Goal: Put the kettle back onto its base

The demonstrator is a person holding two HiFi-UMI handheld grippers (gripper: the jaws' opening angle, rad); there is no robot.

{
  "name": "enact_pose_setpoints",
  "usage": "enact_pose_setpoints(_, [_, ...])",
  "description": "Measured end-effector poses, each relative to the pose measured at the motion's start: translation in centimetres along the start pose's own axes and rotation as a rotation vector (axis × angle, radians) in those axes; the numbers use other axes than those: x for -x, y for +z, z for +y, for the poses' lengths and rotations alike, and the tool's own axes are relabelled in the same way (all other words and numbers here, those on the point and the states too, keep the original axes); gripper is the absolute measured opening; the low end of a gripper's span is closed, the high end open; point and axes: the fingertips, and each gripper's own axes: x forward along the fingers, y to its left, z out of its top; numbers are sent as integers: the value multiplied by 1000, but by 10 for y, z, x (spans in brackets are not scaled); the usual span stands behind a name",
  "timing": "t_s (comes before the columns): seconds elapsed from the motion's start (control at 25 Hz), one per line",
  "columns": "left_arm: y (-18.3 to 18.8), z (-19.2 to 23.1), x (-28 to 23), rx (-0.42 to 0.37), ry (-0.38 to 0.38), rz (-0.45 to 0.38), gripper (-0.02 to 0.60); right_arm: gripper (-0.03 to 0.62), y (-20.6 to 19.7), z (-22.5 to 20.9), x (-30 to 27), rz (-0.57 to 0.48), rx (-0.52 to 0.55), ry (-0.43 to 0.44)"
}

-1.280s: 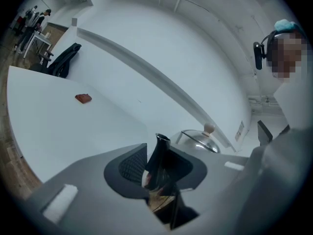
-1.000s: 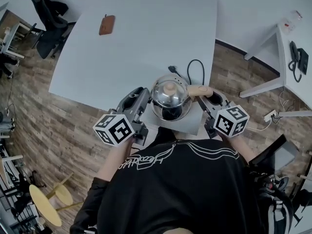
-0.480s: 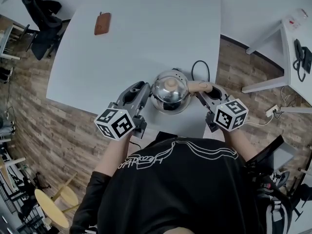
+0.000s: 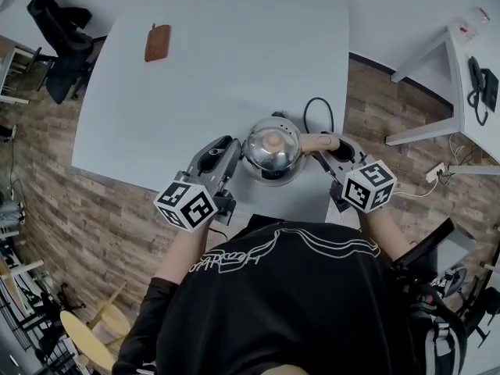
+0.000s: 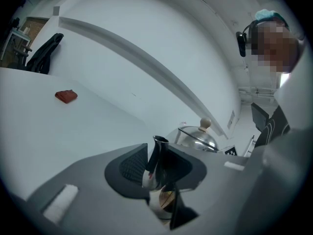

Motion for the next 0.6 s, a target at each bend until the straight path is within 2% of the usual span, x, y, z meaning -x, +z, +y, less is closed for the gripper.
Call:
enact_pose_setpoints(0.28, [-1, -7, -2, -32, -11, -9, 91, 132, -5, -4, 4, -9, -9, -1])
enact_pose_setpoints(0.6, [-13, -6, 2, -33, -12, -15, 91, 130, -15, 0, 8, 4, 55, -8])
